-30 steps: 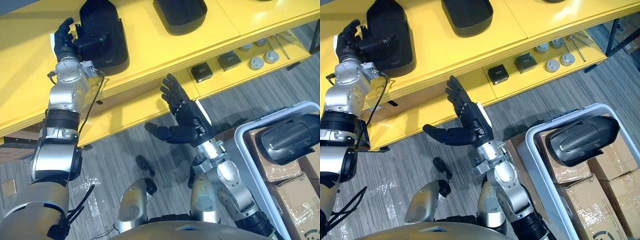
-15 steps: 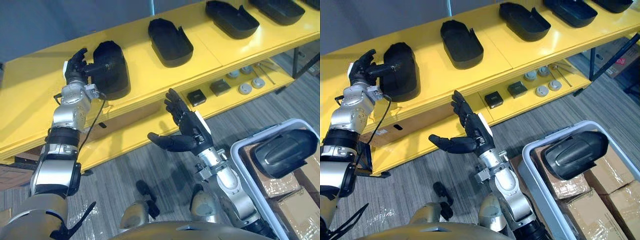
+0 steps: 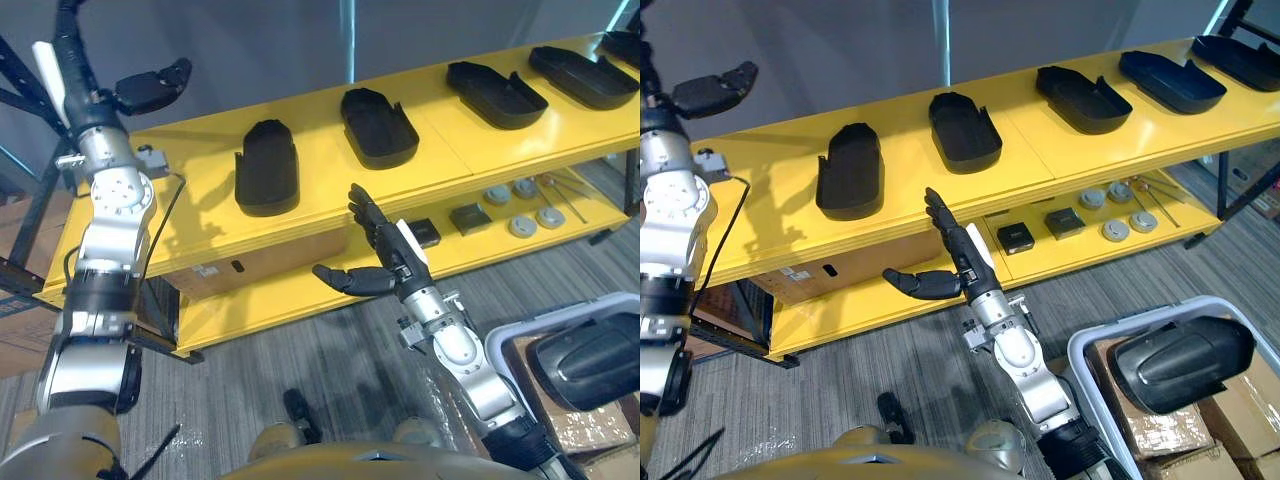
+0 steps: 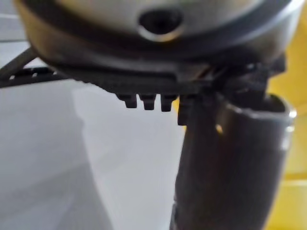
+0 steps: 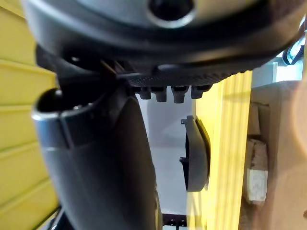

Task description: Walk over and take three plastic housings, then place them on the shelf

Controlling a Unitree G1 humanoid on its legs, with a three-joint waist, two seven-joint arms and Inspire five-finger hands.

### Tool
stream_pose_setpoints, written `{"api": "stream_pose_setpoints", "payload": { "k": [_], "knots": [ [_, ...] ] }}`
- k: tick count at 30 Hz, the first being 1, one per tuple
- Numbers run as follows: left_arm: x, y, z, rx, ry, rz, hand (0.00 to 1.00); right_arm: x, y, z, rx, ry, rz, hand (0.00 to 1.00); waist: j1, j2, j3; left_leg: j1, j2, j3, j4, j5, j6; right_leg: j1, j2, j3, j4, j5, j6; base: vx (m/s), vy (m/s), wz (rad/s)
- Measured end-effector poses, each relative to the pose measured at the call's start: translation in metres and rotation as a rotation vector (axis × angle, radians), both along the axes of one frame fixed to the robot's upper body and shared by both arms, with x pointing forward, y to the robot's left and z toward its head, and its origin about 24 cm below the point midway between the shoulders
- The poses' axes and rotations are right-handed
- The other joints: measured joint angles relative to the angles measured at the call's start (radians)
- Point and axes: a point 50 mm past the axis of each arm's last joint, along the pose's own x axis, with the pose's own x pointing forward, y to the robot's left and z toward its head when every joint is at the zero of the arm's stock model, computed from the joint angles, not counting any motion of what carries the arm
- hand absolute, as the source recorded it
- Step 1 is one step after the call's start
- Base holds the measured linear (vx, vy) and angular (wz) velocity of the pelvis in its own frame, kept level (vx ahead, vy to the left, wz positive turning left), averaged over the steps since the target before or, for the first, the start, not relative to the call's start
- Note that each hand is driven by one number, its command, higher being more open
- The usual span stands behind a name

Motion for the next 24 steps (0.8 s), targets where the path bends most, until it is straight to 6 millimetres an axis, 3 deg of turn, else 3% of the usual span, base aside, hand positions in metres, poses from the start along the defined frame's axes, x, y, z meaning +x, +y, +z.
{"api": "stream_pose_setpoints", "payload": {
  "k": [3, 7, 12, 18, 24],
  "knots": [
    [-0.026, -0.003, -0.030, 0.034, 0.026, 0.036, 1.00, 0.011, -0.008, -0.005, -0.028, 0.019, -0.041, 1.00, 0.020, 0.004, -0.004, -0.001, -0.005, -0.035, 0.000, 0.003, -0.004, 0.030, 0.001, -0.031, -0.016, 0.001, 0.002, 0.00, 0.020, 0.33],
    [-0.065, -0.027, -0.092, -0.125, 0.177, -0.100, 1.00, 0.025, -0.018, -0.005, -0.104, -0.009, -0.118, 1.00, 0.065, 0.003, -0.005, -0.004, -0.018, -0.081, -0.002, 0.005, -0.005, 0.065, 0.001, -0.081, -0.037, 0.001, 0.001, -0.01, 0.028, 0.33],
    [-0.101, -0.046, -0.145, -0.322, 0.349, -0.211, 1.00, 0.042, -0.025, 0.006, -0.182, -0.087, -0.201, 1.00, 0.117, 0.001, -0.007, -0.023, -0.031, -0.126, -0.001, 0.011, -0.006, 0.082, 0.001, -0.125, -0.048, 0.003, 0.003, -0.01, 0.037, 0.30],
    [-0.123, -0.055, -0.150, -0.460, 0.328, -0.368, 1.00, 0.050, -0.031, 0.013, -0.227, -0.133, -0.264, 1.00, 0.147, 0.000, -0.007, -0.023, -0.036, -0.151, -0.003, 0.016, -0.007, 0.101, 0.002, -0.151, -0.051, 0.003, 0.004, -0.01, 0.023, 0.13],
    [-0.130, -0.064, -0.157, -0.461, 0.361, -0.454, 1.00, 0.059, -0.038, 0.011, -0.280, -0.128, -0.335, 1.00, 0.158, 0.000, -0.007, -0.027, -0.034, -0.163, -0.004, 0.019, -0.010, 0.105, 0.005, -0.164, -0.050, 0.002, 0.004, -0.02, 0.015, 0.05]
  ]
}}
